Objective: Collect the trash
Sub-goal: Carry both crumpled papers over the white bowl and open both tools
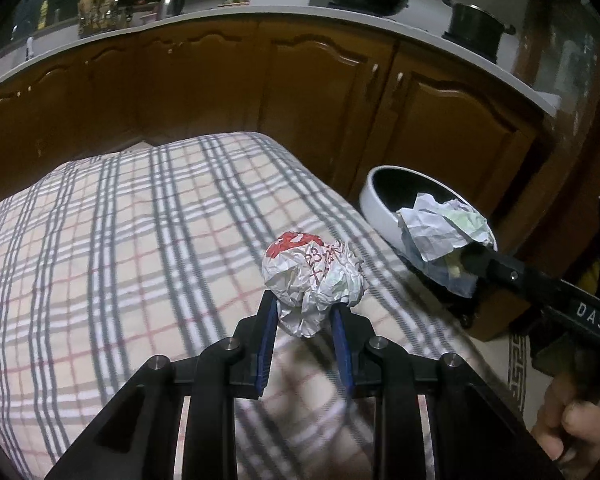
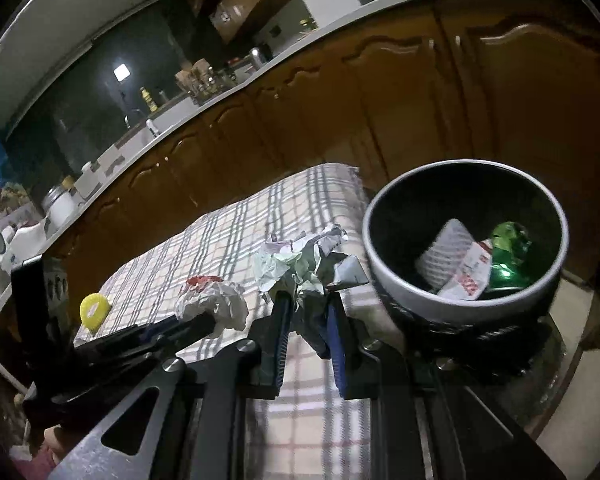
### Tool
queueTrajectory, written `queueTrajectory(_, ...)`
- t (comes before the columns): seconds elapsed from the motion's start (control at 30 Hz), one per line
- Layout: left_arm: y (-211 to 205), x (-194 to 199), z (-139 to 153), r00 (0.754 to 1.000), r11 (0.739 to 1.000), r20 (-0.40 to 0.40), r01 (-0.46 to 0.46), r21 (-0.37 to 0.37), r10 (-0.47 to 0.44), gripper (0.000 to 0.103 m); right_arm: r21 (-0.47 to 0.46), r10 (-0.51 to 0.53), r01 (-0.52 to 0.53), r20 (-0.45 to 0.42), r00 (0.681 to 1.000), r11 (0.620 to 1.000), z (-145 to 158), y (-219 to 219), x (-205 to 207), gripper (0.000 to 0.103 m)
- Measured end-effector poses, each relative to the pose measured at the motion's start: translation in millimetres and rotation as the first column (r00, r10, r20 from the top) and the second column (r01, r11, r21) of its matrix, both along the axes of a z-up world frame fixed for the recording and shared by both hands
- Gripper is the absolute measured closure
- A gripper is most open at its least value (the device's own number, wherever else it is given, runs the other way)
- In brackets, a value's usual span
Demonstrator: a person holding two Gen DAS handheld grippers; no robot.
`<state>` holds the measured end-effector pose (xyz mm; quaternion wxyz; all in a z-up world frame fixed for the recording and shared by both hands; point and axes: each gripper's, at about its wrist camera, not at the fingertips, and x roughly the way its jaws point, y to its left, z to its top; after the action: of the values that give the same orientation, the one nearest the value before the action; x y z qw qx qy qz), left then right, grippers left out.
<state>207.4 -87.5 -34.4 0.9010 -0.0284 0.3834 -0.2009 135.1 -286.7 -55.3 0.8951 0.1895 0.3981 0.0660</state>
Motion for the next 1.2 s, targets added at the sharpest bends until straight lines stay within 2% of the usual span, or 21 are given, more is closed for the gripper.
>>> queueTrajectory(0.43,-37,3,6,0.998,0.998,0.013,0.06,0.024,-0.06,0.078,-0.013,-0.096,0.096,0.022,0.995,0.995,7,-43,-18,0.085)
queueTrajectory(1.2,-88,30,11,0.991,0.99,0.024,0.13,0.052,-0.132,0.078,-0.034,-0.17,0.17,0.017,0.985,0.985,5,-85,-22,0.085)
